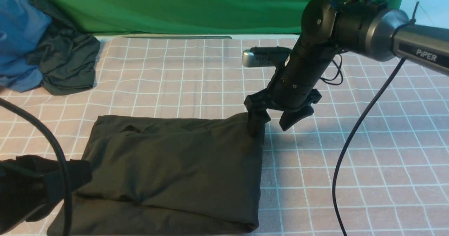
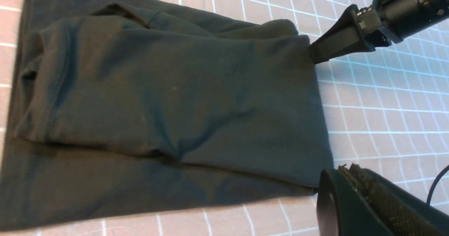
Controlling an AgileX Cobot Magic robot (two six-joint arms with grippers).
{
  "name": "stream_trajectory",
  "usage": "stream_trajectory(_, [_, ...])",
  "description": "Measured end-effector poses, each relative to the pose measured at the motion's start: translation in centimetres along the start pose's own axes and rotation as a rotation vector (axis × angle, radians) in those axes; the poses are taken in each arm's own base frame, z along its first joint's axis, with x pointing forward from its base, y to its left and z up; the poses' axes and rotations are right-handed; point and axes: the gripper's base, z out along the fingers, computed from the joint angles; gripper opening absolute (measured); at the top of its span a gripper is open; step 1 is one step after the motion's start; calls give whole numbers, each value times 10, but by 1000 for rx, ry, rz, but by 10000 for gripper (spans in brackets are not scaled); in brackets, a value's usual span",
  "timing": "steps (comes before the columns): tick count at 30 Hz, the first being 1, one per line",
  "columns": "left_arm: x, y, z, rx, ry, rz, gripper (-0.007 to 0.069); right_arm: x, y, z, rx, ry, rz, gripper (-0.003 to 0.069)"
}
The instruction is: Fold a long-sleeved shirt over a pink coffee tablecloth.
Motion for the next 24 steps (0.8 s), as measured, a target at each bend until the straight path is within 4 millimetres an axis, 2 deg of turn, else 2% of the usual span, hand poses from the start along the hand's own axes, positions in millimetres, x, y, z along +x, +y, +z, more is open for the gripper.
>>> stream_trajectory(11, [0,1,0,-16,-5,14,14,-5,-1,27,-69,-10,44,676])
stream_trajectory(14, [0,2,0,-16,-5,14,14,-6,0,29,-92,-10,12,638])
stream_trajectory(16, [0,2,0,-17,-5,15,14,-6,2,30,-104,-16,-19,491])
stream_trajectory(17, [0,2,0,-17,-5,15,14,-6,2,30,-104,-17,-25,477])
stream_trajectory(18, [0,2,0,-18,-6,16,14,-6,4,31,-107,-23,-52,340])
stream_trajectory(19, [0,2,0,-18,-6,16,14,-6,4,31,-109,-29,-62,246])
stream_trajectory(20, [0,2,0,-18,-6,16,14,-7,5,31,-109,-30,-63,227])
stream_trajectory(21, [0,2,0,-18,-6,16,14,-7,5,31,-110,-35,-71,128])
stream_trajectory(24, [0,2,0,-18,-6,16,14,-8,2,30,-109,-36,-65,120])
